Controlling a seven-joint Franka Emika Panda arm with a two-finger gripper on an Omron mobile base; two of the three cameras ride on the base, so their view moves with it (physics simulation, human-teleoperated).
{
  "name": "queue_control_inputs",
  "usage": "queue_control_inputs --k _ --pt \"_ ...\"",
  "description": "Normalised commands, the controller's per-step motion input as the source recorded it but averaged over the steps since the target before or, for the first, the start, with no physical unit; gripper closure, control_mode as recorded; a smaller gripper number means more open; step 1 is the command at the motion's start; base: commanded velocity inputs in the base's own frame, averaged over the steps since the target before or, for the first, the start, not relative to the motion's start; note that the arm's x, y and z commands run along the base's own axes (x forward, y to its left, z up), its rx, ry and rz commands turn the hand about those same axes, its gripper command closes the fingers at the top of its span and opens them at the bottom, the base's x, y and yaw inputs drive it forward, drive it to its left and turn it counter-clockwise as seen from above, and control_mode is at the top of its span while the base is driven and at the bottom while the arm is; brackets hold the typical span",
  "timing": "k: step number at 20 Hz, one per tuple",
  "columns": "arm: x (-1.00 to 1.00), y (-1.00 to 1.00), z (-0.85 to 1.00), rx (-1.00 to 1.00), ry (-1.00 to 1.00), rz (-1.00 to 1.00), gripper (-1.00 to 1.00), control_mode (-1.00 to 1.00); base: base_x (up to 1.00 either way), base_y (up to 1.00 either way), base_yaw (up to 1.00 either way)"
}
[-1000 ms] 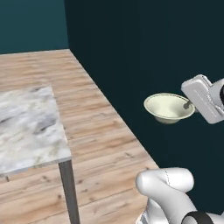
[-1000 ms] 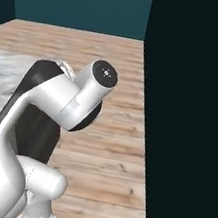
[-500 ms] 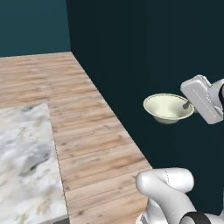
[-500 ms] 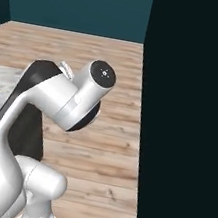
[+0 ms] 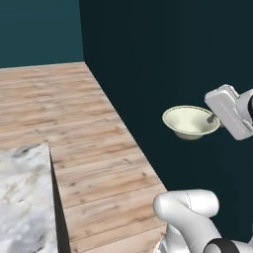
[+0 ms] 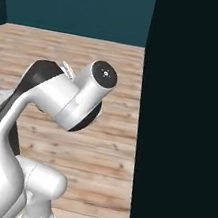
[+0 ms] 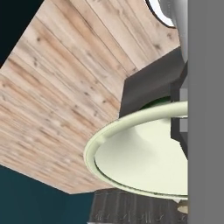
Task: Take the smaller bowl and place it next to the appetizer plate on the dining counter , and place the larger bowl next to the plate with cooked food.
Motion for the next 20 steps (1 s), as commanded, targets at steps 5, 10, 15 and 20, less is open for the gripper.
queue_control_inputs --k 5,10,15,20 --pt "0.0 0.0 0.0 0.0 0.0 0.0 1.0 1.0 1.0 -0.03 0.09" --pt "0.0 0.0 0.0 0.0 0.0 0.0 1.0 1.0 1.0 0.0 0.23" --pt "0.0 0.0 0.0 0.0 0.0 0.0 1.0 1.0 1.0 0.0 0.4" --pt "0.0 0.0 0.0 0.0 0.0 0.0 1.0 1.0 1.0 -0.02 0.59"
